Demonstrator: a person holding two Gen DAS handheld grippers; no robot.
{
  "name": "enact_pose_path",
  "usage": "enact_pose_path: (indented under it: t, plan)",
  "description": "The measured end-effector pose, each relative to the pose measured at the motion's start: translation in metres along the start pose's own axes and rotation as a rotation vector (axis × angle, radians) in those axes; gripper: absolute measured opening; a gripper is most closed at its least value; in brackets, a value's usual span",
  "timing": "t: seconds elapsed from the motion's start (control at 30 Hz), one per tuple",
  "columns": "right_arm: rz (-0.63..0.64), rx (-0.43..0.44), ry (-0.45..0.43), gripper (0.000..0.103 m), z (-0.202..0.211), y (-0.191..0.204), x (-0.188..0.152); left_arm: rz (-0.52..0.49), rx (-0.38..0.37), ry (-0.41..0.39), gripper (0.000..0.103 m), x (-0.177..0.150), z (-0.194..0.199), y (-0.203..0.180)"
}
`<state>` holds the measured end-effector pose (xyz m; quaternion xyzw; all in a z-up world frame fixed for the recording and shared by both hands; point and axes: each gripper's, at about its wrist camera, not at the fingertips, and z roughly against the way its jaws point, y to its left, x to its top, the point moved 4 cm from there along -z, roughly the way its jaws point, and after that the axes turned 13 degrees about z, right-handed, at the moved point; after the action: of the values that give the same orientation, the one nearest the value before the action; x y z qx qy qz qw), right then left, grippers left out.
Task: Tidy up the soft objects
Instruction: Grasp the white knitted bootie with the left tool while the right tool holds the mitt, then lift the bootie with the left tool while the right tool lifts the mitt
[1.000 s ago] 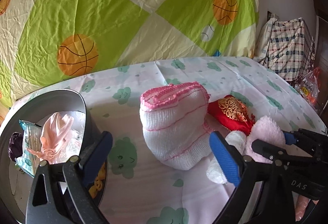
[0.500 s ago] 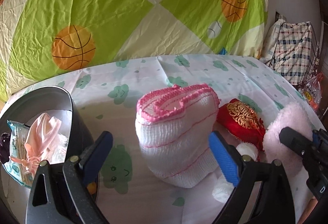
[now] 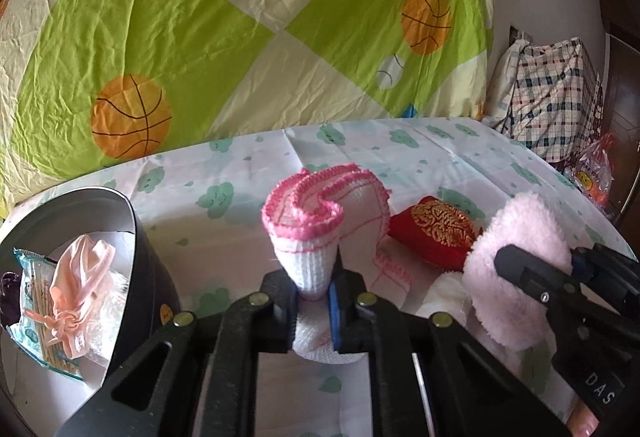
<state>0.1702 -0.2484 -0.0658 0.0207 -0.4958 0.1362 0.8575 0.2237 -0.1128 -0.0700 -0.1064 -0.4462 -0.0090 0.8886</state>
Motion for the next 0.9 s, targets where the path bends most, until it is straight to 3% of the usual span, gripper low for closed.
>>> enact_pose_path:
  t: [0.67,0.9]
  plan:
    - [0.045,-0.049,-0.124,0.026,0.025,0.009,0.004,0.129,0.049,-0.223,0.009,-0.016,0.069,0.040]
    - [0.033,-0.064,-0.172,0.026,0.034,0.007,0.005,0.122,0.073,-0.305,0.009,-0.021,0.088,0.043]
